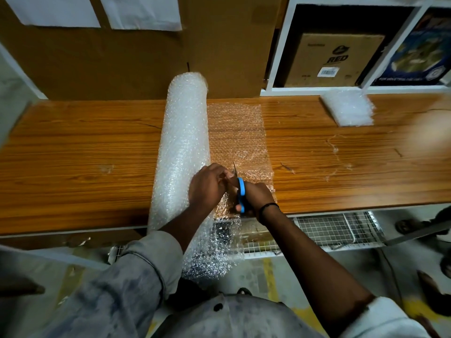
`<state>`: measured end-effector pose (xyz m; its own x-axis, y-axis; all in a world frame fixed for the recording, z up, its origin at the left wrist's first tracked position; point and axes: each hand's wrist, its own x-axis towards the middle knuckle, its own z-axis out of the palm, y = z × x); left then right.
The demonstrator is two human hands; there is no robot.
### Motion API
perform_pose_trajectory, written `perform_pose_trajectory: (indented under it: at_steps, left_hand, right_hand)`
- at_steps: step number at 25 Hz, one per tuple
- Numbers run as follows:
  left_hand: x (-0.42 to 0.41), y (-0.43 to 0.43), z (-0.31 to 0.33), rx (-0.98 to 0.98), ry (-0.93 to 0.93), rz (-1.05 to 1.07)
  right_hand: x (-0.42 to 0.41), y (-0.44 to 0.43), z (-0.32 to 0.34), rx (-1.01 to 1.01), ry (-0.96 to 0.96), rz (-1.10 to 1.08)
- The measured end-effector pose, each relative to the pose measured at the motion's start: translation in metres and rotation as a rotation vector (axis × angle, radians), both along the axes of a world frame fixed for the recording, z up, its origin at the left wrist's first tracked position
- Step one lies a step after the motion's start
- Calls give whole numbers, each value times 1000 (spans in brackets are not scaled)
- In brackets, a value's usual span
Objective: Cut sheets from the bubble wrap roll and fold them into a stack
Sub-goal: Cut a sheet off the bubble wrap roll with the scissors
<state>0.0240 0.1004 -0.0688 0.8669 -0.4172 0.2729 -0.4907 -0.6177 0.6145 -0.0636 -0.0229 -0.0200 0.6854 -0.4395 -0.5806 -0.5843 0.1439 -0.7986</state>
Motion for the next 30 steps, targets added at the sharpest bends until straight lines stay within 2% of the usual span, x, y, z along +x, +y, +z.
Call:
perform_pose_trajectory:
  at_steps: [7,12,15,20,24,30]
  left_hand:
    - [1,1,-3,-35,12,-19]
    - [1,1,-1,-5,-65,-44]
    - [2,1,-2,-2,-56,-36]
    - [2,3,-3,-6,-37,-56]
    - [2,2,-2,-8,-41,-46]
    - [2,2,-4,31,-37,-55]
  right_hand:
    - [9,3,-3,-41,-7,-1]
    - [18,-2,0,20,-48,-71]
    - [26,-5,2,-57,-24,-62]
    - [29,-7,5,-87,0,-31]
    - [42,-9,8,-36,-24,-55]
    - [51,-15,4,-134,42,-10]
